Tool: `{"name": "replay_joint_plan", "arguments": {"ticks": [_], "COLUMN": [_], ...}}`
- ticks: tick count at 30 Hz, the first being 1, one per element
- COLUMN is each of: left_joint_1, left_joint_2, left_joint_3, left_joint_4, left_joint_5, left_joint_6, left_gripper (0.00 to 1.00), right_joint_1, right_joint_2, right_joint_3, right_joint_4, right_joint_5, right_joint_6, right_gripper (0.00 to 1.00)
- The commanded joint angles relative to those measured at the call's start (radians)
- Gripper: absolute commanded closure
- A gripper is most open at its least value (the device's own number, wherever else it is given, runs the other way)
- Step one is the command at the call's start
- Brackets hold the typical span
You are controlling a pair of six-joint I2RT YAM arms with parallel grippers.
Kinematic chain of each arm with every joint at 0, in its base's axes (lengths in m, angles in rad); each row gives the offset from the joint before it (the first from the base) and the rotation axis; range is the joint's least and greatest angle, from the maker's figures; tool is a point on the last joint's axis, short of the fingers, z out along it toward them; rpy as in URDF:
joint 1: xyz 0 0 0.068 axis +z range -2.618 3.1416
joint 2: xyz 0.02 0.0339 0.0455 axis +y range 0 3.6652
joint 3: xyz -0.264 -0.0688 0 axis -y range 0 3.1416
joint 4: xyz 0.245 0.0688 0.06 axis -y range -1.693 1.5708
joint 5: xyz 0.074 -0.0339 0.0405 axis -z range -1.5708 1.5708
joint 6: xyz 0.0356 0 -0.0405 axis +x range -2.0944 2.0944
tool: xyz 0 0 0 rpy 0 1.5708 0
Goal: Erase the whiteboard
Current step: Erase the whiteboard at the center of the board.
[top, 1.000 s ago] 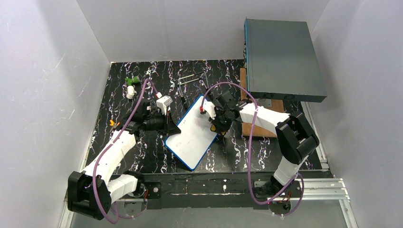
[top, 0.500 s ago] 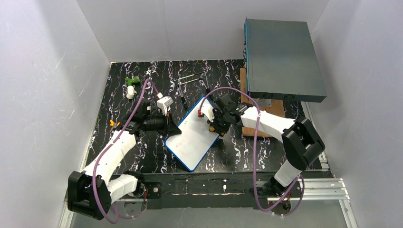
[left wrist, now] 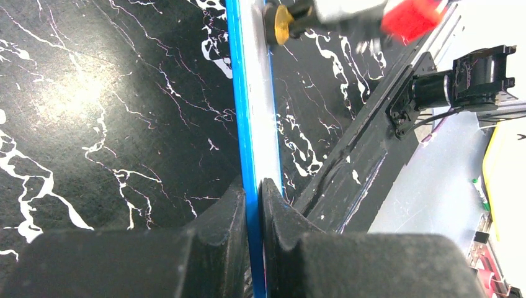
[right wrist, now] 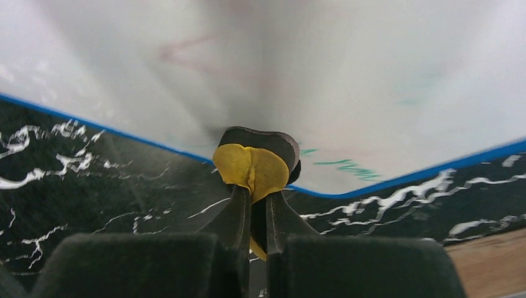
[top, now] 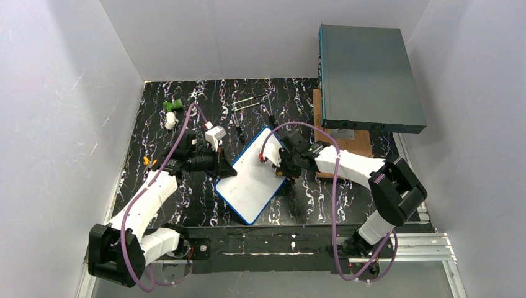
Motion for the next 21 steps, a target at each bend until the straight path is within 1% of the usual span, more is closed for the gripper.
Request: {"name": "replay_joint_plan", "arguments": {"ticks": [1,8,13,16,19,21], "left_joint_1": [-0.006,-0.002,0.002,0.002,0.001,0.003], "left_joint_2": [0.012,0.011,0.012,0.014,0.013,0.014], "left_joint_3": [-0.022,-0.023,-0.024,-0.023,-0.024,-0.025], "left_joint_4": [-0.018,-0.017,-0.014,-0.013,-0.013,-0.013], "left_joint_5": [-0.014,-0.012,-0.01,-0.008,-0.008,-0.009], "left_joint_6": [0.107,0.105,0.106,0.105,0.105,0.105], "left_gripper": [1.0,1.0,1.0,1.0,1.0,1.0], "right_joint_1": [0.071,0.135,0.139,0.138,0.139,0.136], "right_joint_2": [0.009,0.033,0.012,0.005,0.003,-0.002], "right_joint_3": [-0.082,-0.092,-0.051,-0.019,-0.003,-0.008], "right_joint_4": [-0.106,-0.152,-0.15,-0.139,-0.11,-0.072], "right_joint_5": [0.035,0.049,0.007,0.013,0.052,0.13], "right_joint_6": [-0.069,-0.06,-0.012,0.037,0.083,0.105], "right_gripper": [0.99,0.99,0.99,0.99,0.99,0.99]}}
